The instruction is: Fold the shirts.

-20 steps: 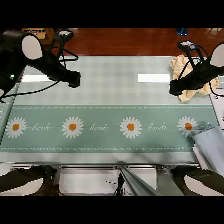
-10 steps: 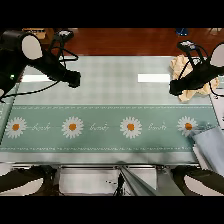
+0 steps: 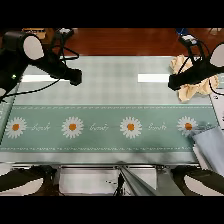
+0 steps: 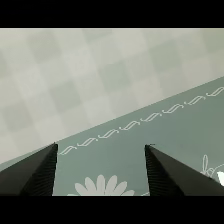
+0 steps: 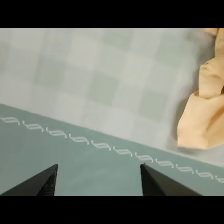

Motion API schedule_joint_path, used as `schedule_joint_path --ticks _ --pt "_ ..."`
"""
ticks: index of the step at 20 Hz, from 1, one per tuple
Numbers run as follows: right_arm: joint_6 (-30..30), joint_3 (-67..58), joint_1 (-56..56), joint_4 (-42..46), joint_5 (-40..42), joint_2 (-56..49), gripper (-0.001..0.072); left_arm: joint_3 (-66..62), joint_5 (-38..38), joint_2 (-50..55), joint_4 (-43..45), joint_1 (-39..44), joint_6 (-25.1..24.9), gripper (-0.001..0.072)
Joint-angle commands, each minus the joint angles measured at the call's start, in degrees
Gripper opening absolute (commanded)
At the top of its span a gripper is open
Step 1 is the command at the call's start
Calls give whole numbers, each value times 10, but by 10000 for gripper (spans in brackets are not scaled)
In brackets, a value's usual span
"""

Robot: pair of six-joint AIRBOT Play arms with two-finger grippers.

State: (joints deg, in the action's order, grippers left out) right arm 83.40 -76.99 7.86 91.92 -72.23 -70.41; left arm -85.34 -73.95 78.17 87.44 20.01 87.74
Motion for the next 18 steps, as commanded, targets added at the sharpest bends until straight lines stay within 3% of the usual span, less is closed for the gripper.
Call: schedule_joint_path --ticks 1,2,4,5,7,14,18 --pt "-1 0 0 32 132 0 588 -1 13 11 -1 0 0 646" --pt "25 0 -1 93 185 -2 588 -1 15 14 0 0 0 646" --pt "180 0 -22 253 273 -17 589 -1 32 15 1 -3 0 645" --pt "239 0 -44 299 301 -30 590 -4 33 12 2 -4 0 597" --pt "291 -1 -109 295 323 -67 590 -20 33 7 2 -5 0 588" --pt "247 -1 -255 34 321 -203 591 -58 10 2 -5 -3 0 613" --pt "230 -1 -257 11 328 -259 591 -58 -18 2 -39 -3 0 613"
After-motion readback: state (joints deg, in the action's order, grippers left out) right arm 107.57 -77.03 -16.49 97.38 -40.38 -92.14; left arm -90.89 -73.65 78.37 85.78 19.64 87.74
